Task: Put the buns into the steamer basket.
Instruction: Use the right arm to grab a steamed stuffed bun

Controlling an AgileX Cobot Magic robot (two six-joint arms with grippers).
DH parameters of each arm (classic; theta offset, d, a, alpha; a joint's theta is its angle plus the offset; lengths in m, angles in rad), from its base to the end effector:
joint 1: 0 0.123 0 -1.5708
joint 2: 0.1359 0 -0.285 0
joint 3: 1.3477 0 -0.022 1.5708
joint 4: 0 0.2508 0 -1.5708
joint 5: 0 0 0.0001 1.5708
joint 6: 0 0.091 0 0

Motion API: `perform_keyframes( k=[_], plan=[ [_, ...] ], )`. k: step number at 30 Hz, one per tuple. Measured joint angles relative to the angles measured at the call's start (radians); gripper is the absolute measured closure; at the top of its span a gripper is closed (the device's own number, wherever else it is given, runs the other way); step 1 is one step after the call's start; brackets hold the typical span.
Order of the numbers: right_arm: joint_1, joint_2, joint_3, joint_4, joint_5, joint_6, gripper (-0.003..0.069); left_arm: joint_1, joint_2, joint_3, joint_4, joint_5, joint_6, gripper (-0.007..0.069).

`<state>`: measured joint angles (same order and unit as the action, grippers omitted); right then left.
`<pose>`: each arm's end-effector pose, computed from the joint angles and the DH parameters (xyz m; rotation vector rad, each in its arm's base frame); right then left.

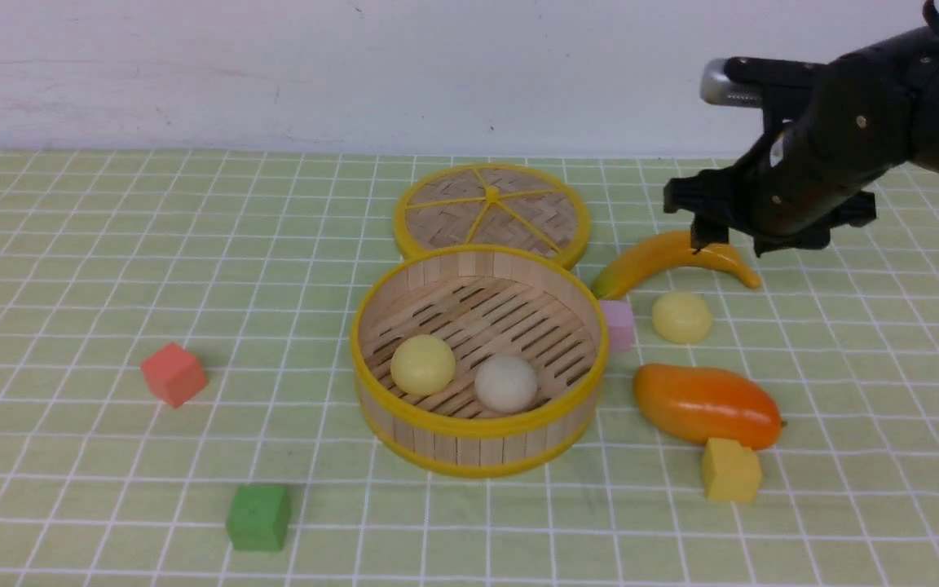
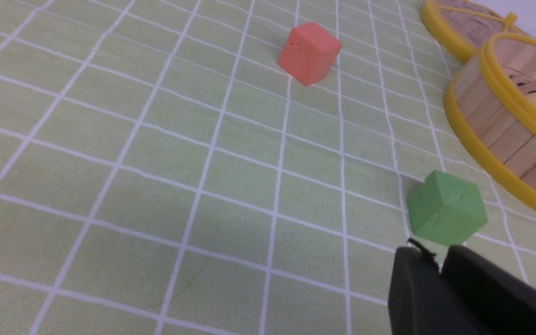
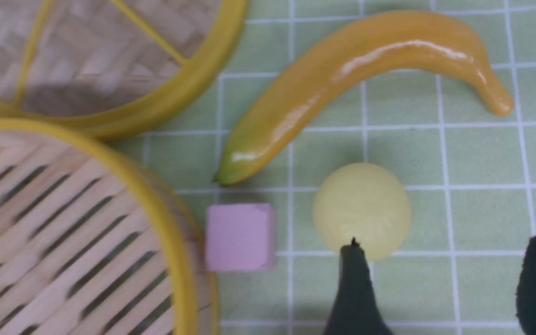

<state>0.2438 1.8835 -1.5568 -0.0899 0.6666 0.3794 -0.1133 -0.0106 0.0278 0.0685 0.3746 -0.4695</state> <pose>0.4171 0.0985 0.2702 0.1043 2.4784 0.1679 0.0526 -0.0037 0.1708 -0.2922 1.8653 -0.3330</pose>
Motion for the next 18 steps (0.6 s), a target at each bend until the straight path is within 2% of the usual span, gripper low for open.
perform_keyframes(
  k=[4, 14, 18],
  plan=[
    [-0.035, 0.059, 0.0, 0.051, -0.054, -0.062, 0.023, 0.0, 0.0, 0.0, 0.0, 0.0, 0.0, 0.0546],
    [-0.043, 0.141, 0.0, 0.066, -0.172, -0.085, 0.0242, 0.0, 0.0, 0.0, 0.0, 0.0, 0.0, 0.0546],
    [-0.043, 0.171, 0.0, 0.066, -0.198, -0.085, 0.0293, 0.0, 0.0, 0.0, 0.0, 0.0, 0.0, 0.0546]
  ],
)
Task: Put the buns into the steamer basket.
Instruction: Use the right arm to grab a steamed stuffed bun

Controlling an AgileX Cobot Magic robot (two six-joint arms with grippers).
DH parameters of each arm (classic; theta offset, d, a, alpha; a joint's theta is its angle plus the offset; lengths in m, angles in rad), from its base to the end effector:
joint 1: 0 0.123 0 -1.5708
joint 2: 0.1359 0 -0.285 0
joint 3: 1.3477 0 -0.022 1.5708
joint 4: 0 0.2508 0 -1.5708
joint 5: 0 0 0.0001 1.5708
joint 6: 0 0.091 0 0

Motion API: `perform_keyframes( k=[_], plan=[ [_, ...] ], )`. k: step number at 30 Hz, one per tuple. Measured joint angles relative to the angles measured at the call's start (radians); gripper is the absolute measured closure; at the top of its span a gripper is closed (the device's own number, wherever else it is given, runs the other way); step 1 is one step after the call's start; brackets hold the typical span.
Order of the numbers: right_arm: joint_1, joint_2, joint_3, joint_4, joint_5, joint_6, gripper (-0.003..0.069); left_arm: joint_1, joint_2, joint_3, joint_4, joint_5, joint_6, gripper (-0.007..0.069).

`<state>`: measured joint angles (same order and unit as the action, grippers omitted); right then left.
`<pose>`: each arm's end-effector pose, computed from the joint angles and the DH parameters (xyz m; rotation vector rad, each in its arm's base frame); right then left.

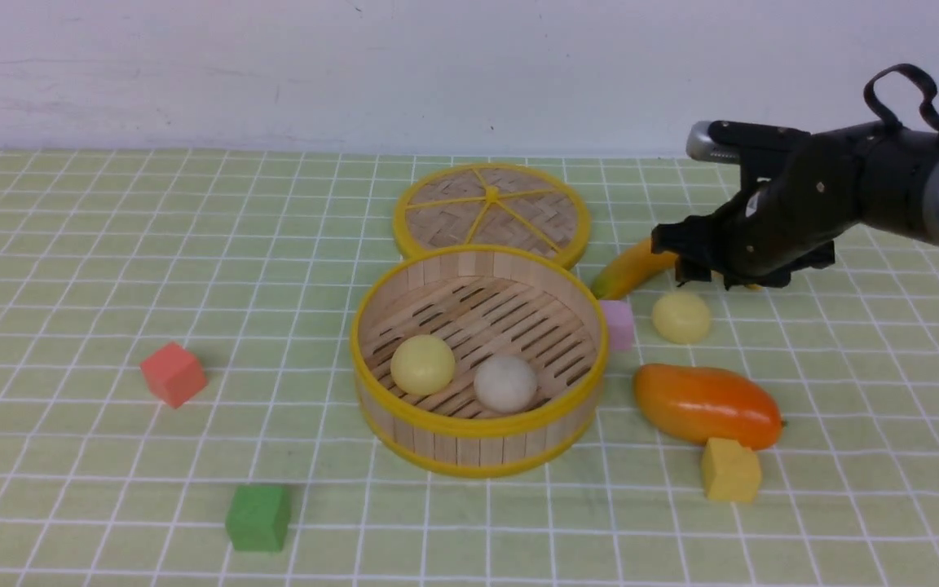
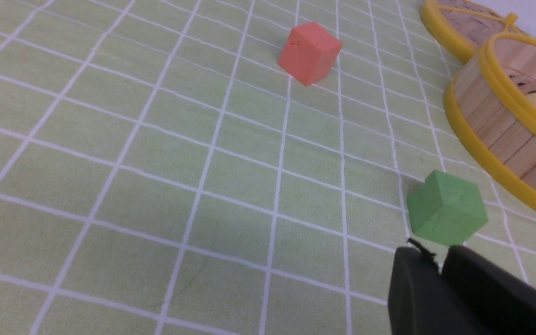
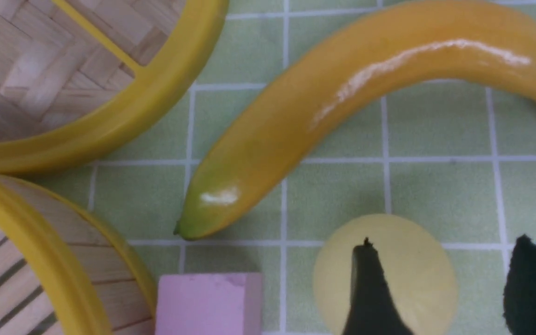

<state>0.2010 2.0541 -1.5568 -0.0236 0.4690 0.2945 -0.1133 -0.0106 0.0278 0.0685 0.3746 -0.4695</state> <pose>0.4530 0.0913 0.2051 0.0938 2.4579 0.1956 0.0526 -0.0037 0.1708 -0.2922 1.8653 -0.3330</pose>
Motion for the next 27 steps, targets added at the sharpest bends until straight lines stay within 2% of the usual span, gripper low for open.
perform_keyframes(
  k=[5, 17, 22, 23, 27],
  plan=[
    [0.0, 0.028, 0.0, 0.007, -0.013, 0.0, 0.0384, 0.0, 0.0, 0.0, 0.0, 0.0, 0.0, 0.0546],
    [0.0, 0.072, 0.0, 0.007, -0.036, 0.0, 0.0444, 0.0, 0.0, 0.0, -0.001, 0.0, 0.0, 0.0543],
    [0.0, 0.072, -0.001, 0.008, -0.037, 0.0, 0.0565, 0.0, 0.0, 0.0, -0.001, 0.0, 0.0, 0.054],
    [0.0, 0.072, -0.001, 0.012, -0.038, 0.0, 0.0625, 0.0, 0.0, 0.0, -0.001, 0.0, 0.0, 0.0538],
    [0.0, 0.072, -0.001, 0.016, -0.037, 0.0, 0.0662, 0.0, 0.0, 0.0, -0.001, 0.0, 0.0, 0.0533]
  ],
)
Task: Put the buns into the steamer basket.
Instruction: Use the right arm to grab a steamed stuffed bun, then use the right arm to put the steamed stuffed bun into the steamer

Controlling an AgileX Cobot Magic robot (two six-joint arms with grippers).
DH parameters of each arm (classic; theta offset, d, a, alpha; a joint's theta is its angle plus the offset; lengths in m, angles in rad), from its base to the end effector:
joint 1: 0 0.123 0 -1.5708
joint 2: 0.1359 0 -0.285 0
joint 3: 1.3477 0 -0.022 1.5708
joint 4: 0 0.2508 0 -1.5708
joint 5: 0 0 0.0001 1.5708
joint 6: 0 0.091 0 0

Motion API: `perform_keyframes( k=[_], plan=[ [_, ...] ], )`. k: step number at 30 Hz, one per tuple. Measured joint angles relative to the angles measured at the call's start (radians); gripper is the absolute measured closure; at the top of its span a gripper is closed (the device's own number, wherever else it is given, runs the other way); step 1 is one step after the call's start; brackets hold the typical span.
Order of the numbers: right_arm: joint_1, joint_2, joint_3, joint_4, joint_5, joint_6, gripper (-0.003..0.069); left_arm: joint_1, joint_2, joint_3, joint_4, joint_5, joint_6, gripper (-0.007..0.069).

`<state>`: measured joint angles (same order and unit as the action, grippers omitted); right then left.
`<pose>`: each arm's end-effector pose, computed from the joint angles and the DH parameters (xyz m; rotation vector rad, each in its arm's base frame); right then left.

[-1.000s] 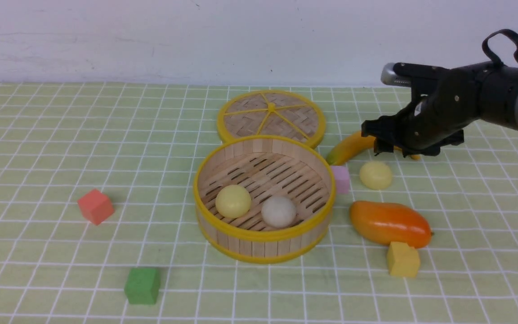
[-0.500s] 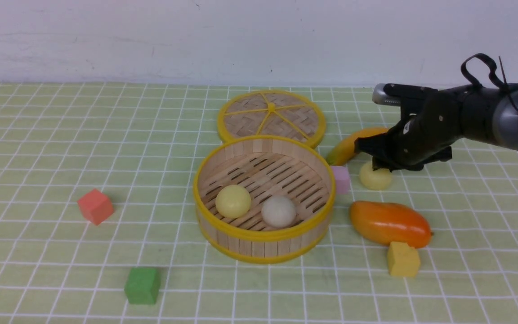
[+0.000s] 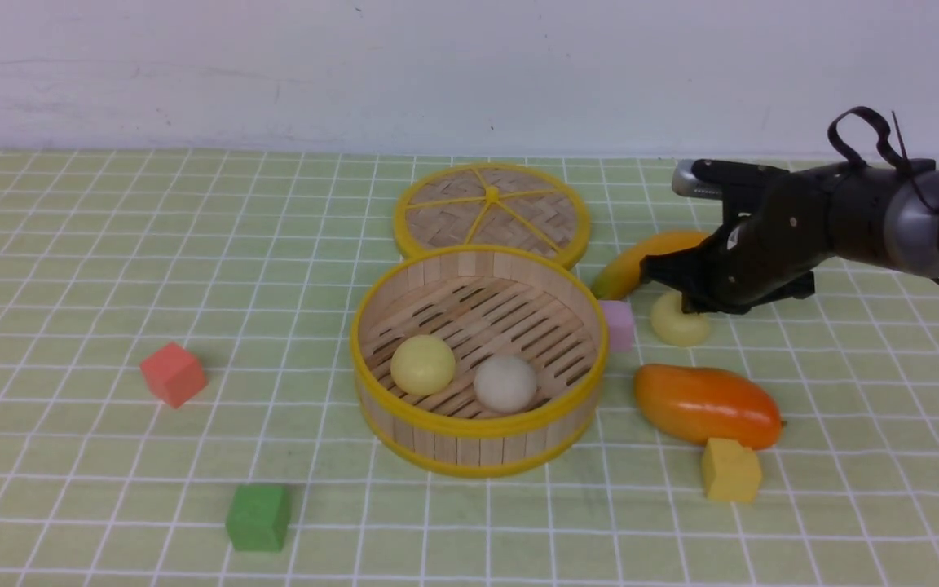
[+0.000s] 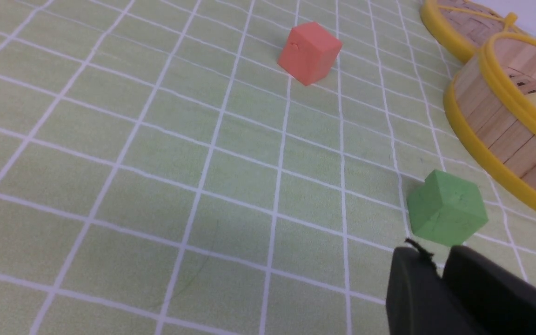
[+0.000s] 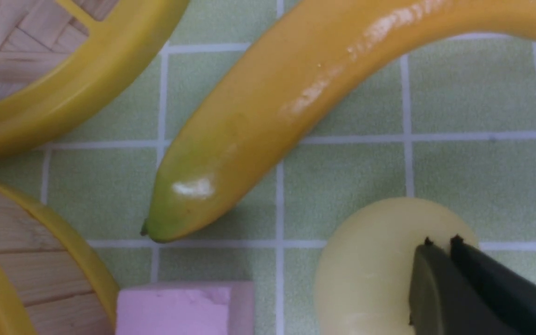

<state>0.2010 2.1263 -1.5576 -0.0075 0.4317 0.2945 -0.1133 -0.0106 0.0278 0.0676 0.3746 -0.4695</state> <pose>0.4603 0.0935 0.1738 0.1095 2.4929 0.2022 0.0526 -0.0037 0.1708 -0.2928 1.8653 -0.3339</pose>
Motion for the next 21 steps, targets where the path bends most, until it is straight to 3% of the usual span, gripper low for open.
perform_keyframes(
  k=[16, 21],
  plan=[
    [0.0, -0.154, -0.001, 0.088, 0.007, -0.009, 0.0662, 0.0, 0.0, 0.0, 0.0, 0.0, 0.0, 0.0523],
    [0.048, -0.19, -0.004, 0.215, 0.031, -0.125, 0.0662, 0.0, 0.0, 0.0, 0.0, 0.0, 0.0, 0.052]
  ],
)
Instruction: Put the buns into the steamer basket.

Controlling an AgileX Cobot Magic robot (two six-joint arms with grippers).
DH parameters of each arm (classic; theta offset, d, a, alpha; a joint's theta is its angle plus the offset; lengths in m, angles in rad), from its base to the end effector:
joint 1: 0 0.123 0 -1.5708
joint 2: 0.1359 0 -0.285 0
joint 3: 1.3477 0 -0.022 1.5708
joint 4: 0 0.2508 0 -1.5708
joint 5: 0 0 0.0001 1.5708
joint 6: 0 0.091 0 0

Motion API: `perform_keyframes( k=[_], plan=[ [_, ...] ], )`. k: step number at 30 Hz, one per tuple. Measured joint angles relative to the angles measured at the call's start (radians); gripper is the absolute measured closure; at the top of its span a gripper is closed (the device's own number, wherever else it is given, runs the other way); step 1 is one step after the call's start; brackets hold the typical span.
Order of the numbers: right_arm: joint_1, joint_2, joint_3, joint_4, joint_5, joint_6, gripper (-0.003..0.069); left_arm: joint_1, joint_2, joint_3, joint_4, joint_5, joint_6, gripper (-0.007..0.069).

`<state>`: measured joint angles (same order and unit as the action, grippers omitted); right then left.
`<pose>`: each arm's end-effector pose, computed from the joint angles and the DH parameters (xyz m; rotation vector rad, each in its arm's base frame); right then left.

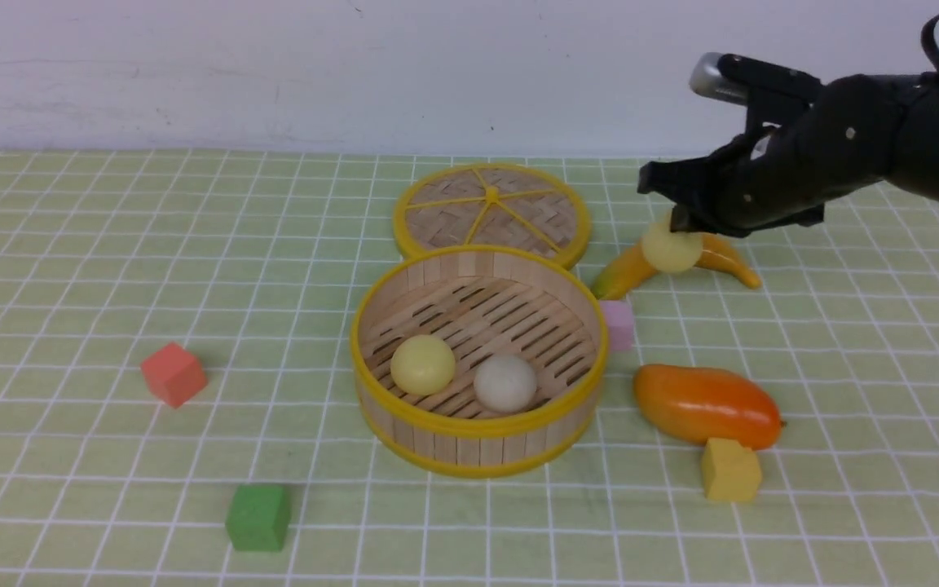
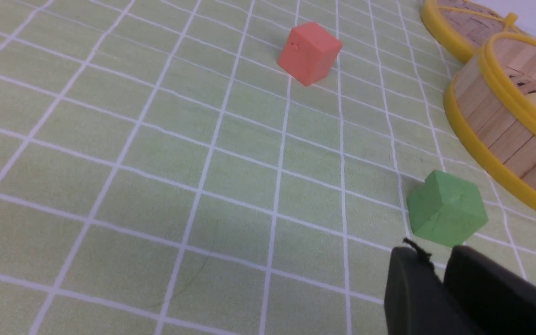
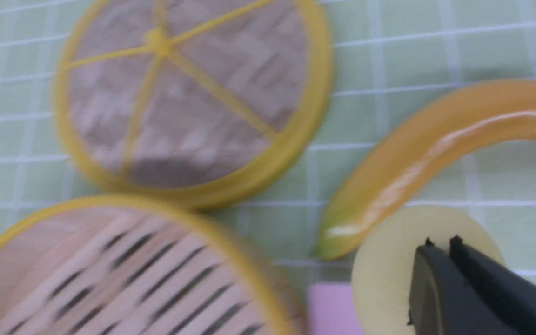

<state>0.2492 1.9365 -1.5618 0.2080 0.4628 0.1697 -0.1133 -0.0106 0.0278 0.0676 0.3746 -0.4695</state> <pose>0.4345 0.1193 0.2616 0.0779 2.3434 0.4110 0.0526 -0.0037 0.1708 -0.2928 1.8653 -0.3339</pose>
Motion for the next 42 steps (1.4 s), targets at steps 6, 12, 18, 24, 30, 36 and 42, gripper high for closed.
perform_keyframes(
  k=[6, 12, 18, 24, 30, 36, 42],
  plan=[
    [0.118, 0.017, -0.001, 0.208, 0.019, -0.144, 0.0664, 0.0, 0.0, 0.0, 0.0, 0.0, 0.0, 0.0515],
    [0.183, 0.076, -0.002, 0.255, -0.012, -0.218, 0.0651, 0.0, 0.0, 0.0, 0.0, 0.0, 0.0, 0.0509],
    [0.189, 0.132, -0.002, 0.255, -0.07, -0.219, 0.0545, 0.0, 0.0, 0.0, 0.0, 0.0, 0.0, 0.0503],
    [0.189, 0.08, -0.002, 0.217, -0.027, -0.219, 0.0322, 0.0, 0.0, 0.0, 0.0, 0.0, 0.0, 0.0497],
    [0.189, -0.14, -0.002, 0.073, 0.248, -0.219, 0.0251, 0.0, 0.0, 0.0, 0.0, 0.0, 0.0, 0.0496],
    [0.189, -0.457, -0.004, -0.057, 0.548, -0.161, 0.0364, 0.0, 0.0, 0.0, 0.0, 0.0, 0.0, 0.0491],
    [0.189, -0.675, -0.004, -0.064, 0.653, -0.128, 0.0559, 0.0, 0.0, 0.0, 0.0, 0.0, 0.0, 0.0484]
  ],
)
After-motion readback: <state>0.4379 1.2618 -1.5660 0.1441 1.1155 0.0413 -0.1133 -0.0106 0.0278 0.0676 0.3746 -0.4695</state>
